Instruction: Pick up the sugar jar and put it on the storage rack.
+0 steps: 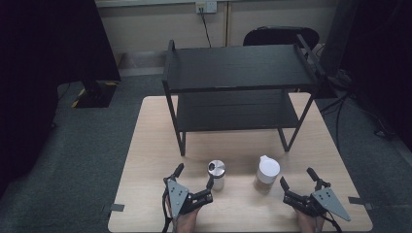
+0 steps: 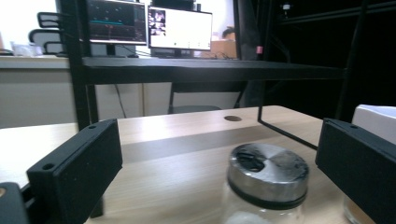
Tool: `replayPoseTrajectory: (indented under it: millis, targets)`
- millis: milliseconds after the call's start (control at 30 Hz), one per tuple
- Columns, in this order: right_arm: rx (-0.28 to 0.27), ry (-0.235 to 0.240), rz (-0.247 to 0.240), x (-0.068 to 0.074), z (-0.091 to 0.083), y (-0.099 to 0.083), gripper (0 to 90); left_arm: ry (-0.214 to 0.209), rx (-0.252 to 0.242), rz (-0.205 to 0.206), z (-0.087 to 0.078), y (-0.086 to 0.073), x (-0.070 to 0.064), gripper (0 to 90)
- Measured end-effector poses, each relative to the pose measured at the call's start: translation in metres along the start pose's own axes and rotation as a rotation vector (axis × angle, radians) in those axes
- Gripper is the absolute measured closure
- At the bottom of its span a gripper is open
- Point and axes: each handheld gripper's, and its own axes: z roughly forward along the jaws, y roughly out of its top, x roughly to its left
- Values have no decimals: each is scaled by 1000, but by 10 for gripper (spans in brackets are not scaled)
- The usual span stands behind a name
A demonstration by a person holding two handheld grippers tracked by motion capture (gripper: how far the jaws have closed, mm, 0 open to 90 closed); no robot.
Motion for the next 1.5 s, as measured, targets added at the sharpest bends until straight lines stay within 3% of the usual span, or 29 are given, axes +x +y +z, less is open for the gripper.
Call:
replayPoseTrajectory:
  millis: [200,367,500,600,667,1033,1333,1400,1500]
  targets:
    - [0,0,0,0,0,0,16,-32,14,-11,10,-3,-3,3]
    - [0,0,0,0,0,0,15,-25,29,-10,19,-6,-8,9]
    - [0,0,0,0,0,0,16,-10,26,-31,26,-10,-11,35]
    - [0,0,0,0,0,0,15,-34,48,-38,34,-10,-10,44]
    - [0,0,0,0,0,0,15,-35,65,-22,37,-11,-13,52]
    - [0,3,0,0,0,0,15,-34,61,-31,46,-24,-22,189]
    - [0,1,0,0,0,0,15,-39,77,-53,48,-25,-22,290]
    - [0,0,0,0,0,0,16,-36,75,-45,48,-25,-23,340]
    - [0,0,0,0,0,0,16,-29,71,-42,48,-26,-25,346]
